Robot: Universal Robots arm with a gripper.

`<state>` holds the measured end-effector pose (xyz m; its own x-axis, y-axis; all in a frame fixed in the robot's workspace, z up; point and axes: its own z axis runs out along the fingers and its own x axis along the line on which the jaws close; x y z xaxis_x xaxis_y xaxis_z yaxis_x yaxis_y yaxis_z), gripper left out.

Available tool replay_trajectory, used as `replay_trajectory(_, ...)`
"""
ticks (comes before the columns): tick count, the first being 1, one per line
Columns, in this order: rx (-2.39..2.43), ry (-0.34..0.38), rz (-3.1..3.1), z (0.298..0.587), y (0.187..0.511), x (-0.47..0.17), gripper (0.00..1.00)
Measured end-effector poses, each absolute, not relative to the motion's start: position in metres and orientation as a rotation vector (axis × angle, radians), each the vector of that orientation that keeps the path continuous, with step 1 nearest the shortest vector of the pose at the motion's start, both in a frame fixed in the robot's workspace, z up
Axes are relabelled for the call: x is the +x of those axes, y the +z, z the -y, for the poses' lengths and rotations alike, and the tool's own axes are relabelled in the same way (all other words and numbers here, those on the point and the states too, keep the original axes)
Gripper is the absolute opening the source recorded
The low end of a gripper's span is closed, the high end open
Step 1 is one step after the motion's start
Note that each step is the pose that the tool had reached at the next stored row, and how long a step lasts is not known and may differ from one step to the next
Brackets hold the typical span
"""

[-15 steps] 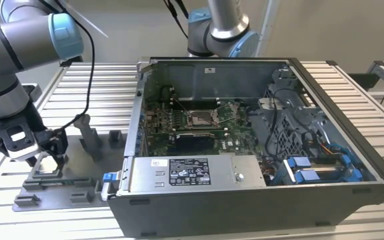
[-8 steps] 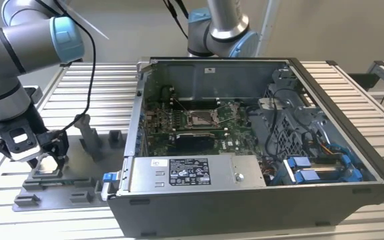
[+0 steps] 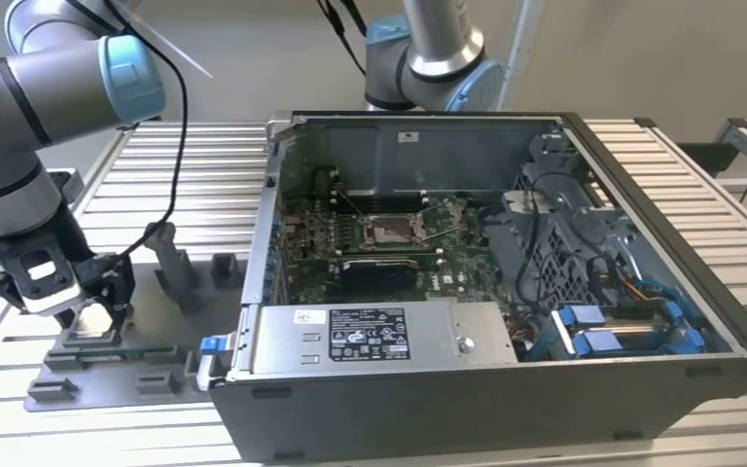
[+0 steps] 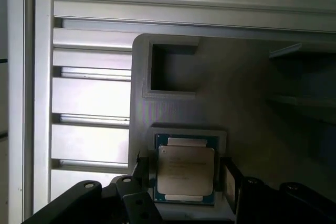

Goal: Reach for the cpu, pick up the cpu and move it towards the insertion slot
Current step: 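Pick up the cpu and move it towards the insertion slot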

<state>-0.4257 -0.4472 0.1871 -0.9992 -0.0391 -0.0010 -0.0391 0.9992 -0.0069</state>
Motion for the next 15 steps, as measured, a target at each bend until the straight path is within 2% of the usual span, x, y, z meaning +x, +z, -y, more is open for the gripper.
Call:
replay_trajectory(2, -0.062, -0.011, -3.14, 0.447, 0.187, -0.426, 1.0)
replay_trajectory(3, -0.061, -0.011, -3.139, 0.447, 0.187, -0.426, 0.0)
replay_trajectory(10, -0.061, -0.011, -3.139, 0.447, 0.188, -0.426, 0.0)
replay_trajectory(15, -0.06, -0.011, -3.14, 0.447, 0.2, -0.426, 0.0)
